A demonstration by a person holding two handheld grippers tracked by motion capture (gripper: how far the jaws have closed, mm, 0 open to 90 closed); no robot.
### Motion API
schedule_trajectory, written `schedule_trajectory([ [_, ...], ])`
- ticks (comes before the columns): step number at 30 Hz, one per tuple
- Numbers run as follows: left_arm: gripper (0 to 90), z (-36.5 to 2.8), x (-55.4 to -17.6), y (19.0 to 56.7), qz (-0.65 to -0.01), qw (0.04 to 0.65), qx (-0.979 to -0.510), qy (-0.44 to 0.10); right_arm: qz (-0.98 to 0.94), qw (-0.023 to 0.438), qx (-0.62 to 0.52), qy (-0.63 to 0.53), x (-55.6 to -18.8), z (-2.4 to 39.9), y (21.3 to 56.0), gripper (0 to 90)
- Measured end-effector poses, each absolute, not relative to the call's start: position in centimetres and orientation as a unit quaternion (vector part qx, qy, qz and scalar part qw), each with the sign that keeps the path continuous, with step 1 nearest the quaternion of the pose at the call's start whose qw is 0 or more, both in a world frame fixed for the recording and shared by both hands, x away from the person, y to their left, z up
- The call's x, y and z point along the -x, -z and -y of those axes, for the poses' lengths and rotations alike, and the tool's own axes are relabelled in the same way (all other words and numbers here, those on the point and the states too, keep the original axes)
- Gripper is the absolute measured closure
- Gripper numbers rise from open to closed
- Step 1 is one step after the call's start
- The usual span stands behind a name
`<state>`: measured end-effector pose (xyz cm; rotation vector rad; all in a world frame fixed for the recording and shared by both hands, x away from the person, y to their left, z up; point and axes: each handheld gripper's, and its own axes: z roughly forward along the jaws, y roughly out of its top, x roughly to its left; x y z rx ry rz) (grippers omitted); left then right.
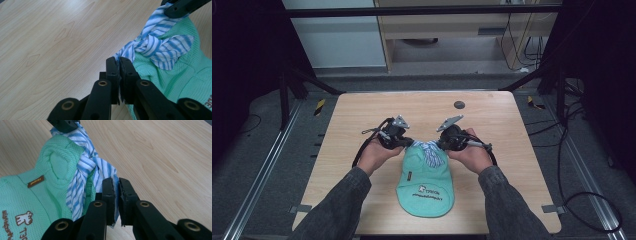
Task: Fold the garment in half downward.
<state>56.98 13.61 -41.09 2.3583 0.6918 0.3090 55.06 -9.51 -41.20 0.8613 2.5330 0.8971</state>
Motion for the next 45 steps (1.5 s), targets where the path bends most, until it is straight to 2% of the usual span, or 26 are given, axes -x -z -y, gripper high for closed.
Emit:
schedule_trajectory([
  [14, 86.8, -13.6, -56.7, 38.4, -0.256, 0.323, -0.900, -0.139, -0.879, 0.189, -0.292, -0.325, -54.4, 9.3, 39.3, 84.2],
  [31, 86.9, -13.8, -58.3, 38.4, -0.258, 0.327, -0.899, -0.137, -0.880, 0.182, -0.283, -0.336, -55.7, 9.3, 39.1, 84.2],
  [45, 86.9, -13.2, -58.2, 37.7, -0.261, 0.335, -0.892, -0.155, -0.879, 0.215, -0.264, -0.333, -55.5, 9.6, 39.0, 84.2],
])
